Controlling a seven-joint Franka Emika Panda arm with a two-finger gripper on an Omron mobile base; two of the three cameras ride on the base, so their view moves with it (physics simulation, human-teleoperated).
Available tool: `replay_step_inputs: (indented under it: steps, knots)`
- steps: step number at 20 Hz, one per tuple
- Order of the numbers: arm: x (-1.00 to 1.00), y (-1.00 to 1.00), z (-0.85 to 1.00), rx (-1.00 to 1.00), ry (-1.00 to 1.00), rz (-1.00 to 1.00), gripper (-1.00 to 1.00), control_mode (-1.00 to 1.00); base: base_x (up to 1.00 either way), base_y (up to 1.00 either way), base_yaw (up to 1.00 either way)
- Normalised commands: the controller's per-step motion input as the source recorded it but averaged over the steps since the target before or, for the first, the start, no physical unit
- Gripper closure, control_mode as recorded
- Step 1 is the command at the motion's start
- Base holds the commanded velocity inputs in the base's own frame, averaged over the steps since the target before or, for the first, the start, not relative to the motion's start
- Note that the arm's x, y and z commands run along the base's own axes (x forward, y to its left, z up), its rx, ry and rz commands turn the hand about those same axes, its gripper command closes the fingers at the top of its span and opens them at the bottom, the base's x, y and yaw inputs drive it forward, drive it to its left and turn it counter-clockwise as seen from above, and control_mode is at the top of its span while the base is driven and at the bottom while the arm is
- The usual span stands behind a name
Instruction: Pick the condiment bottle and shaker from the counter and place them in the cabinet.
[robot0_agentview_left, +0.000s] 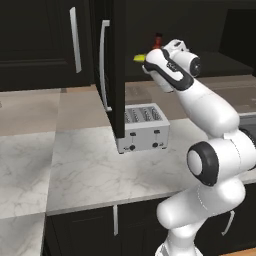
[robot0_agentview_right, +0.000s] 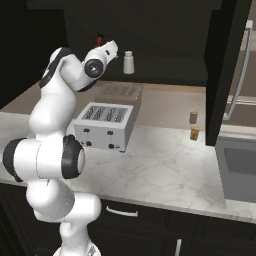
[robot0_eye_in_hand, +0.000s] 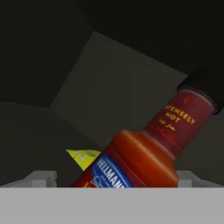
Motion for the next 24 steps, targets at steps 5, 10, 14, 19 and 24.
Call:
replay_step_inputs:
  steps: [5, 10, 14, 19, 24]
  knots:
    - [0.0, 0.14, -0.41, -0.17, 0.0, 0.04, -1.0, -1.0, 0.0, 0.0, 0.0]
    - [0.19, 0.02, -0.42, -0.12, 0.01, 0.04, -1.0, -1.0, 0.0, 0.0, 0.0]
    - [0.12, 0.0, -0.23, -0.07, 0.0, 0.01, -1.0, -1.0, 0.0, 0.0, 0.0]
    - [-0.13, 0.0, -0.02, -0.01, -0.01, 0.0, -1.0, -1.0, 0.0, 0.0, 0.0]
    - [-0.23, 0.0, 0.0, 0.0, -0.02, 0.0, -1.0, -1.0, 0.0, 0.0, 0.0]
